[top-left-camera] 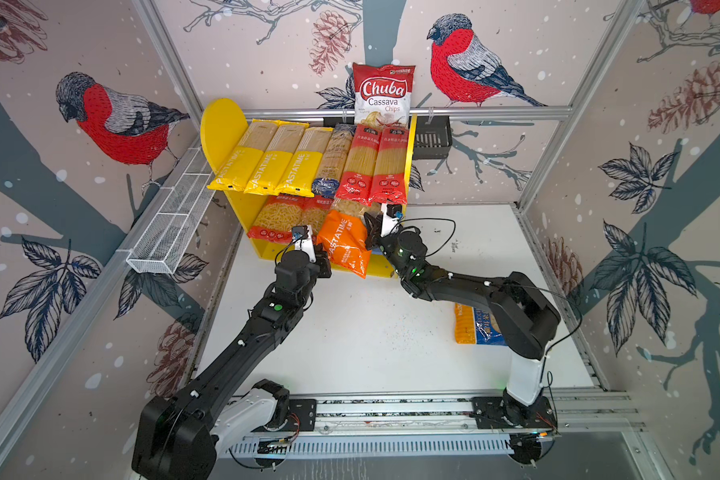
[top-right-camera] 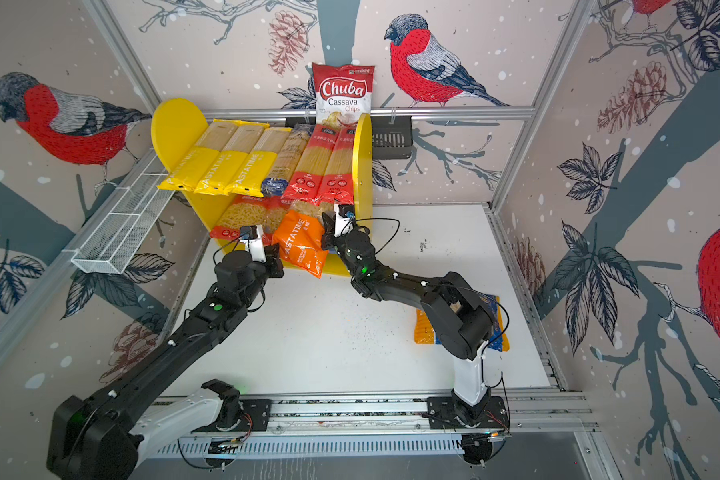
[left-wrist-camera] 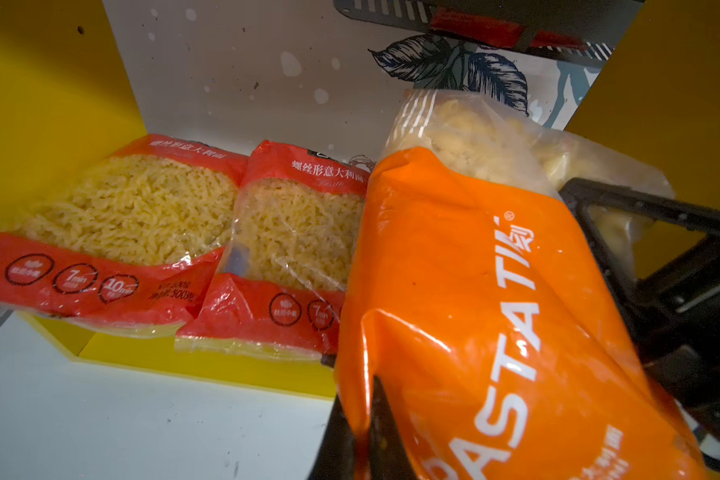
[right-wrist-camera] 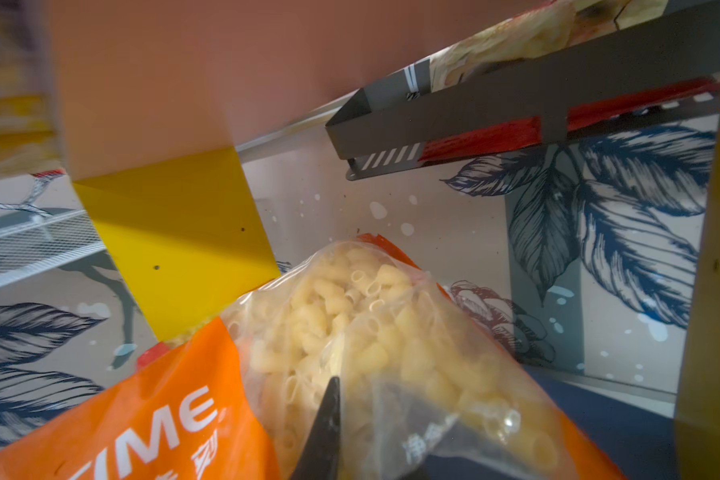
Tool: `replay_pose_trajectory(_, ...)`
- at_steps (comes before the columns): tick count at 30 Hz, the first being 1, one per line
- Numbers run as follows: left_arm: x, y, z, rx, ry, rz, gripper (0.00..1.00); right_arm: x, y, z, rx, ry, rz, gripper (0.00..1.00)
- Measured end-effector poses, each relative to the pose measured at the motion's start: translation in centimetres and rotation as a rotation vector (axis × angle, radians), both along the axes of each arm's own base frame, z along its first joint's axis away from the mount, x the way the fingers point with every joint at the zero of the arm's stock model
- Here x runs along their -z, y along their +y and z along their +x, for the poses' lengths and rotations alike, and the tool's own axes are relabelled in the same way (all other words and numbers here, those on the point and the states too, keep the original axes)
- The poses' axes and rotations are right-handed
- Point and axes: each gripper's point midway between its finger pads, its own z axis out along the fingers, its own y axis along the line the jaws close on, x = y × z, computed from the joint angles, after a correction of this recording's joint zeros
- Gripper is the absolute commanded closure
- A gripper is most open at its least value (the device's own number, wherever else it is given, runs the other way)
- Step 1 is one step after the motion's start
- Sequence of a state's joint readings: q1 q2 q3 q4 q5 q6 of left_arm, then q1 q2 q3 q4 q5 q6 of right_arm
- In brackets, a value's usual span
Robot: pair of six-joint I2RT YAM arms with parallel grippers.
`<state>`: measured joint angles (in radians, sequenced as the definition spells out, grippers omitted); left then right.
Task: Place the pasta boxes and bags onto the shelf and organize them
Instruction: 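Push the orange bag into the lower shelf with the left gripper while the right releases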
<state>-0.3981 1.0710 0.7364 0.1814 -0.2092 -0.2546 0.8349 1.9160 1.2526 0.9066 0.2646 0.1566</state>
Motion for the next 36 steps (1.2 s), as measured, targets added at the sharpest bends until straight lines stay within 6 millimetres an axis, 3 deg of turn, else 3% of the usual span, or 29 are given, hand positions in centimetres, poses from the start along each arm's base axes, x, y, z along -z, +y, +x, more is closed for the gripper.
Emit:
replay_pose_trajectory(3,-0.1,-0.8,1.4,0.015,-0.004,-0.014,1.0,0.0,-0.1,1.4,0.032,-0.009,-0.003,0.91)
replay_pose_trajectory(7,0.7,-1.6,2.7,0.025,0.01,-0.032,1.0,0.4,-0.6,2.6,0.081,-0.013,-0.018,0.59)
replay_pose_trajectory(9,1.3,-2.0,3.0,0.037,0.022,-0.04,1.0,0.9,-0.4,2.5,0.088,-0.012,-0.046,0.52)
replay_pose_trajectory(16,2.9,-2.7,3.7,0.051,0.052,-0.057,1.0,4.8,-1.5,1.5,0.127,0.065,-0.125,0.44)
replay_pose_trajectory(27,4.1,-3.3,4.3,0.053,0.069,-0.112,1.0,4.0,-3.0,-0.4,0.117,0.145,-0.098,0.3)
replay_pose_trajectory(36,3.8,-3.5,5.0,0.037,0.075,-0.16,1.0,6.0,-5.2,-3.2,0.09,0.326,-0.032,0.27)
